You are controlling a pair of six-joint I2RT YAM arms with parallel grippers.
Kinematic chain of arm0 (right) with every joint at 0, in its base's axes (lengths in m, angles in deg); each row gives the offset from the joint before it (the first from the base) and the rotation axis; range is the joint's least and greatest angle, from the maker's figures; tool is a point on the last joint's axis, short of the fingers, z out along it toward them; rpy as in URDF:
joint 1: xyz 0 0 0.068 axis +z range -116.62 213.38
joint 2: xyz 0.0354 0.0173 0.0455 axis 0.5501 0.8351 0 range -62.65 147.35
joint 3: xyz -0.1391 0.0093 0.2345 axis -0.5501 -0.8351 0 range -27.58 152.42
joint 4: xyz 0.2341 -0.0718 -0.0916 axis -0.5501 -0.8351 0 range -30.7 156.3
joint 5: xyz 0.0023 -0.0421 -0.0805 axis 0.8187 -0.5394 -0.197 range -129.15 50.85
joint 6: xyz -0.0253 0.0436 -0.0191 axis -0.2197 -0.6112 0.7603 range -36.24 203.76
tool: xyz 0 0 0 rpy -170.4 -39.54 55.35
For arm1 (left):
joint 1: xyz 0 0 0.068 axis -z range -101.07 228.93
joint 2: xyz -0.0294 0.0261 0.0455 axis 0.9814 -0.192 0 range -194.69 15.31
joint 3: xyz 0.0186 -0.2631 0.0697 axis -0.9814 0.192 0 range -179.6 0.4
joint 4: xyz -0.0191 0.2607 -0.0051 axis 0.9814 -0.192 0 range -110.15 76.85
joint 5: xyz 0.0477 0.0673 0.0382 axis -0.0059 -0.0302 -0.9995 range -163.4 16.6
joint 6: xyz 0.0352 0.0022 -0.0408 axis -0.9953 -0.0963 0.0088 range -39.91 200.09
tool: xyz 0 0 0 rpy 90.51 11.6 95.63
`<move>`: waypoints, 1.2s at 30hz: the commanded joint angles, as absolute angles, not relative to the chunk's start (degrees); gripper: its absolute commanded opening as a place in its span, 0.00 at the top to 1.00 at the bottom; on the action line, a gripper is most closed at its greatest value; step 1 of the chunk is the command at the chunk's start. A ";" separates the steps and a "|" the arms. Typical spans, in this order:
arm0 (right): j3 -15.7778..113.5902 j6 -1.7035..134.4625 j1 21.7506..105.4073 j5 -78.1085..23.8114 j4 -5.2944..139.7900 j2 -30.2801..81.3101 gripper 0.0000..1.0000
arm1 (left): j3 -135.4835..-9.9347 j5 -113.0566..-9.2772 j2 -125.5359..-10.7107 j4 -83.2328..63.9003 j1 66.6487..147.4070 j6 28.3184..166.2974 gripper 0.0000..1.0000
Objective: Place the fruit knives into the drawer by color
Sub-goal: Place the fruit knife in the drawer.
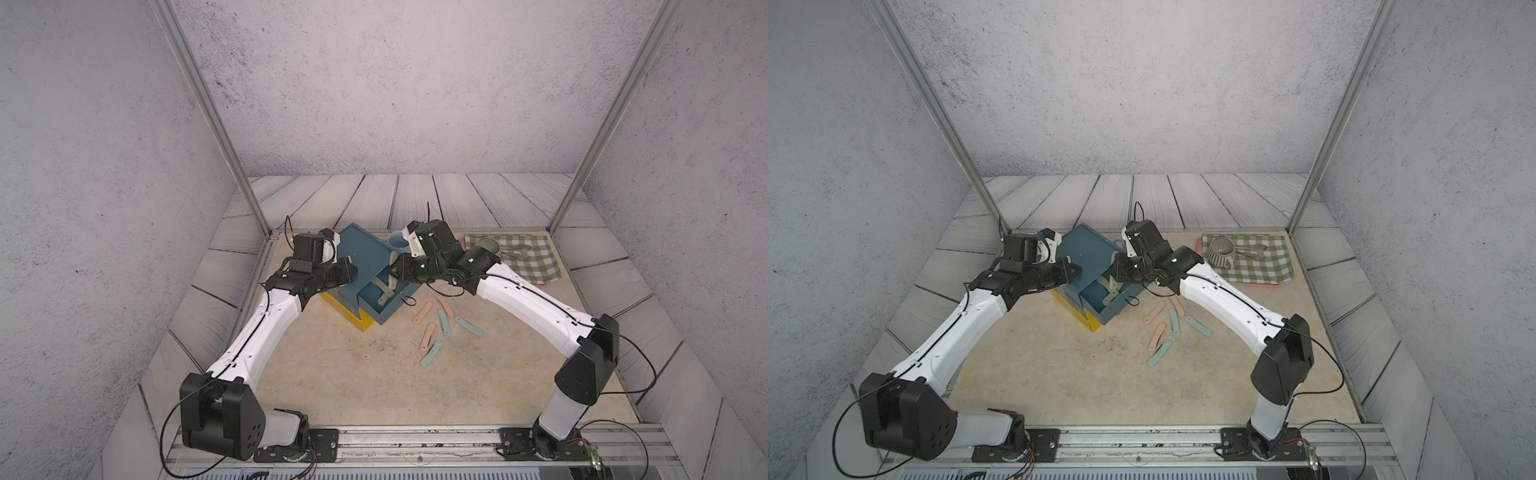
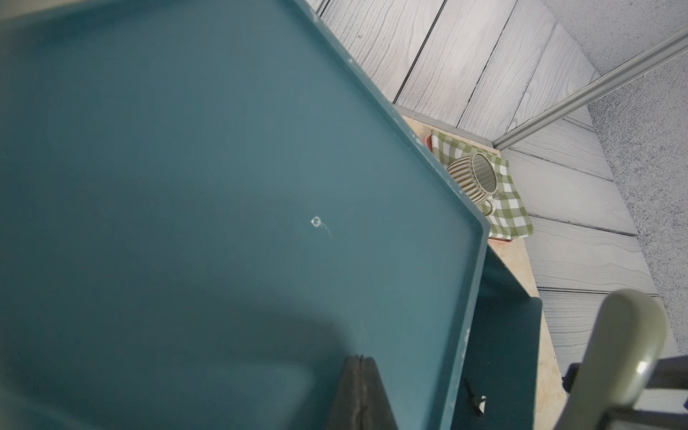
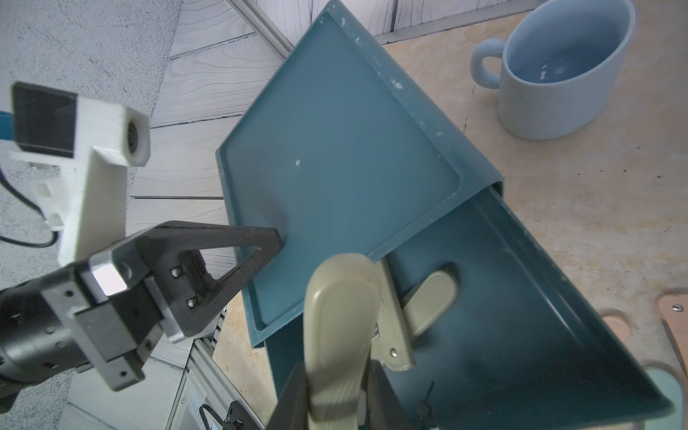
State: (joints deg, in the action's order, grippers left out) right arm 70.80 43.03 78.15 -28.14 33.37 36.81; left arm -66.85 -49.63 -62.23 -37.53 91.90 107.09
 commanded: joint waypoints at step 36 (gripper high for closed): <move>70.64 46.66 77.94 -30.27 33.11 36.68 0.67 | -64.90 -51.08 -63.27 -43.54 91.59 106.56 1.00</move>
